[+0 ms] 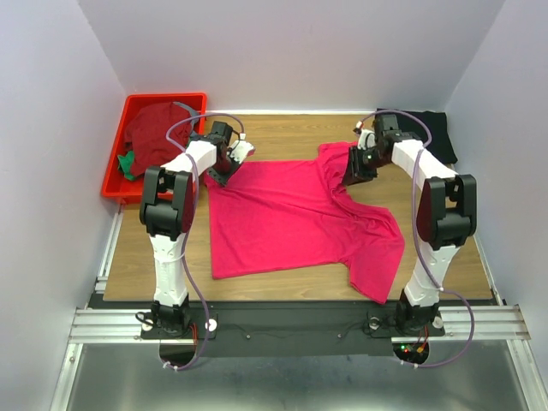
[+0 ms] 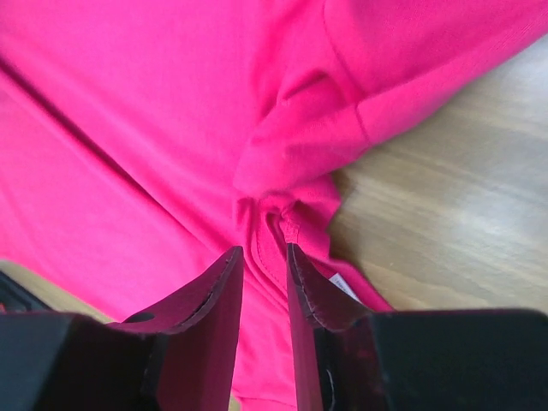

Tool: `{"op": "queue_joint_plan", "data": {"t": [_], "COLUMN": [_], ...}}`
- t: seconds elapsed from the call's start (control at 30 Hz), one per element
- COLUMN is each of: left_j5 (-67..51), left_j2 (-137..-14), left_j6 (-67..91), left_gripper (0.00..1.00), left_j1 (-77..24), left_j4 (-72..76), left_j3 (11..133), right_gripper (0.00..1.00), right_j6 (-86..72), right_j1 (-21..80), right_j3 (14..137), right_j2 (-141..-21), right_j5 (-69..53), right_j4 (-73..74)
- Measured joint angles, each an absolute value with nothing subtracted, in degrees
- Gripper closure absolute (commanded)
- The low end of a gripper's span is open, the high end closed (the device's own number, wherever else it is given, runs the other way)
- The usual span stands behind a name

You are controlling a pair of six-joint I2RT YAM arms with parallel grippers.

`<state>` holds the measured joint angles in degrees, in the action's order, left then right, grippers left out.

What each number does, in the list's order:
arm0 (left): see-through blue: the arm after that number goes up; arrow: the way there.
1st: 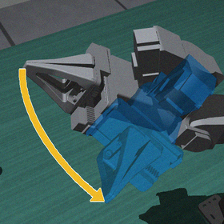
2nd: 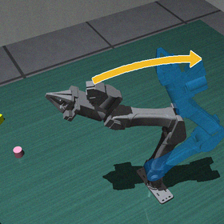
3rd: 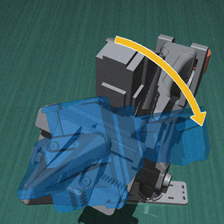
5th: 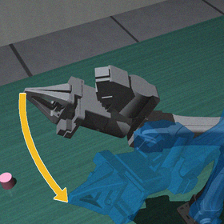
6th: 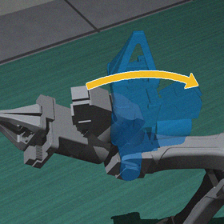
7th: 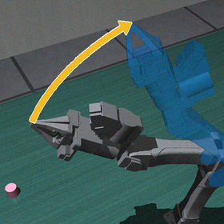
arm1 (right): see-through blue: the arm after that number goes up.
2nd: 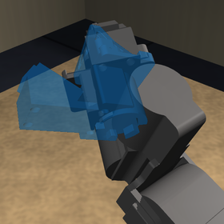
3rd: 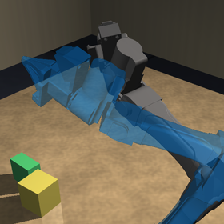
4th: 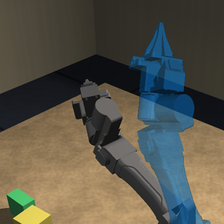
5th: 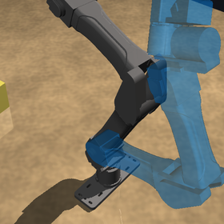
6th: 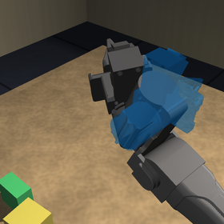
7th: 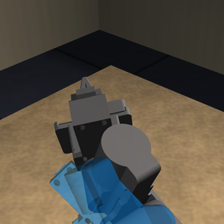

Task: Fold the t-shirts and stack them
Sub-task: Flatten the tshirt out

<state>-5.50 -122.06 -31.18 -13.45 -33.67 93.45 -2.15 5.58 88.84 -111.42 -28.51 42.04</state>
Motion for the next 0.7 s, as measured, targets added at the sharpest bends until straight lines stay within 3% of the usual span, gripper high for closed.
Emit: {"op": "queue_joint_plan", "data": {"t": [0.47, 0.7], "left_j5": [-5.5, -5.5], "left_j2": [-122.1, -122.1], "left_j6": [-31.0, -30.8], "left_gripper": [0.98, 0.98], "left_j1": [-13.5, -13.5], "left_j4": [-33.7, -33.7], "left_j3": [93.5, 93.5], "right_gripper": [0.68, 0.64], "right_j6": [-1.3, -1.4], "right_j1": [6.3, 6.5], "right_j3": [85.4, 87.2], "right_j2": [-116.4, -119.8], "right_j5": [-30.6, -32.8], "right_j4": [43.4, 43.5]}}
